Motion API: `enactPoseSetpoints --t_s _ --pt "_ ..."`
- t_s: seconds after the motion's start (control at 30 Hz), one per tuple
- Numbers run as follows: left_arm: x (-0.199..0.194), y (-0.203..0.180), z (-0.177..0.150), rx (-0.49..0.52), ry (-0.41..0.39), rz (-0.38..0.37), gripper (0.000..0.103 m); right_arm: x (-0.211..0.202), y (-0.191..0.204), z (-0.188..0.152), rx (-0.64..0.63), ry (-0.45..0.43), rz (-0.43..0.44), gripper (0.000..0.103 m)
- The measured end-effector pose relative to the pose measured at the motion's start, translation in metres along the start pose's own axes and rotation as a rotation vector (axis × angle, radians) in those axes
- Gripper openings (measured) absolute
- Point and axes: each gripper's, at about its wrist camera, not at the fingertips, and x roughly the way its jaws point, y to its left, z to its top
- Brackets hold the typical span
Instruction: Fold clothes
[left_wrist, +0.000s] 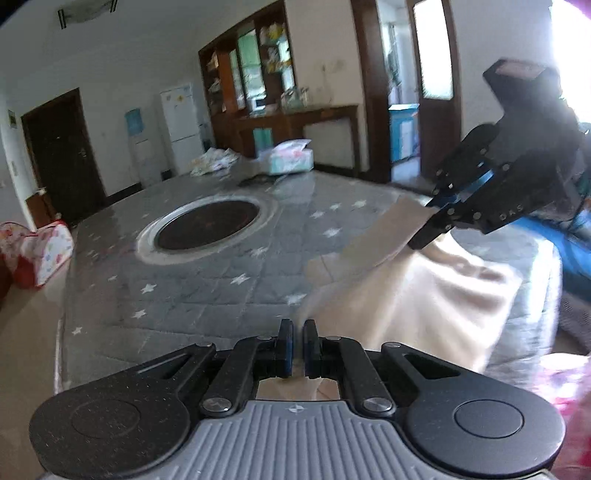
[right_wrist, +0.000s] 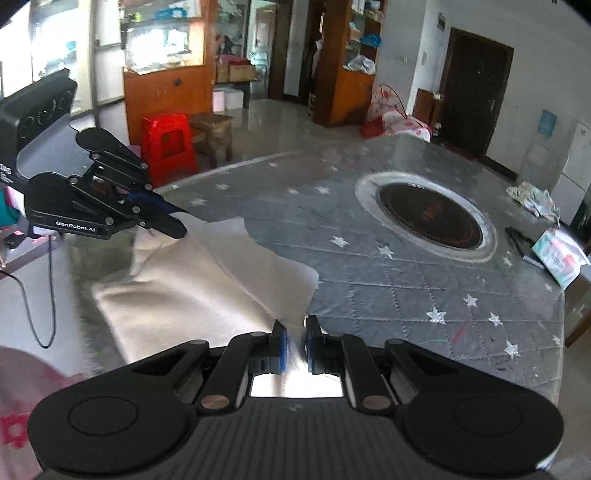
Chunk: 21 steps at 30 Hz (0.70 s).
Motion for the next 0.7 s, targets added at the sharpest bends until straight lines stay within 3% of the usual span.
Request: enactPoseSetpoints --t_s 0.2,0.33,0.43,0.5,0.7 --pt "0.047 0.016 -0.013 -0.071 0.068 0.071 0.007 0.053 -0.012 -0.013 0.067 0.016 -0.045 0.011" --pt "0.059 0.015 -0.021 -0.074 0.088 0.135 0.011 0.068 -0.02 -0.024 0.113 0.001 -0.104 0.024" --pt "0.058 0.015 -0.024 -0.083 0.086 0.158 0.015 0.059 -0.033 -0.029 0.171 -0.027 -0.152 0.025" --pt "0.056 0.016 -0.023 -0.096 0.079 0.177 0.022 0.048 -0.039 -0.032 0.202 -0.046 -0.18 0.026" --pt "0.042 0.018 -0.012 -0.145 0.033 0.216 0.022 0.014 -0.034 -0.041 0.213 -0.073 -0.171 0.024"
